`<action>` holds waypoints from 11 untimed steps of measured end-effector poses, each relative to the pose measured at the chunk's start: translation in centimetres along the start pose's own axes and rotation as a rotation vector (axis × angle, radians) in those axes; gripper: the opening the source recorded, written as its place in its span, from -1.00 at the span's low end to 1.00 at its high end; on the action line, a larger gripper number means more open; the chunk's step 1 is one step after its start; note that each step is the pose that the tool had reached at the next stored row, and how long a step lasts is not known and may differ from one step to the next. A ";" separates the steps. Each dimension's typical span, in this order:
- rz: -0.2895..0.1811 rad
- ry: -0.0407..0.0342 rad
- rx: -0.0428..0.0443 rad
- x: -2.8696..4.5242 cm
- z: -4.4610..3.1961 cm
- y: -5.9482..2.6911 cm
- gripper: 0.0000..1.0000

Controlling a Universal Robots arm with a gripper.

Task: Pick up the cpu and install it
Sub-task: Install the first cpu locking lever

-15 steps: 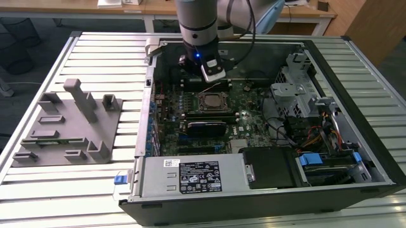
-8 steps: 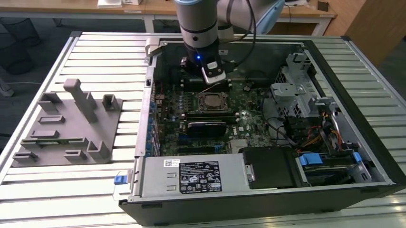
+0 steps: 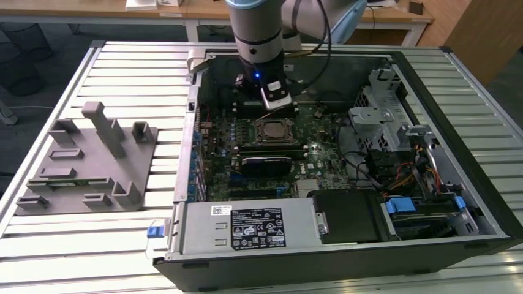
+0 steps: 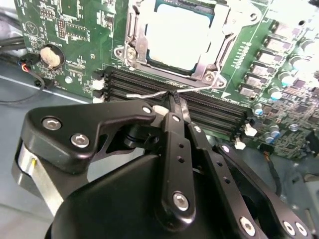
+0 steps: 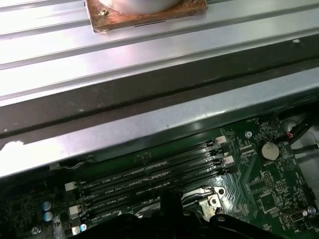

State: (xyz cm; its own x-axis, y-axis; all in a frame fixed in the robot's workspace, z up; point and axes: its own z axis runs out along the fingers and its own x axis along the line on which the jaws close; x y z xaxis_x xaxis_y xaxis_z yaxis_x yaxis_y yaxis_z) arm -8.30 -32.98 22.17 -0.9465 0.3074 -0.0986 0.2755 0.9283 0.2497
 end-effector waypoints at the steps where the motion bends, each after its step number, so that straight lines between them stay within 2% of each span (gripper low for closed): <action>1: 0.000 0.0001 0.0000 -0.05 0.09 0.07 -0.79; 6: 0.000 -0.0002 0.0017 -0.49 0.64 0.37 -0.79; 8: -0.001 -0.0014 0.0056 -0.58 0.84 0.52 -0.79; 11: -0.003 -0.0047 0.0172 -0.68 1.16 0.72 -0.79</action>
State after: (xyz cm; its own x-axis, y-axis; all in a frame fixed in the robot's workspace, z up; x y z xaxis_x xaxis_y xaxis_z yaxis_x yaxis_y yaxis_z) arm -7.27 -32.28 21.30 -0.9465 0.3055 -0.1039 0.2755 0.9327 0.2328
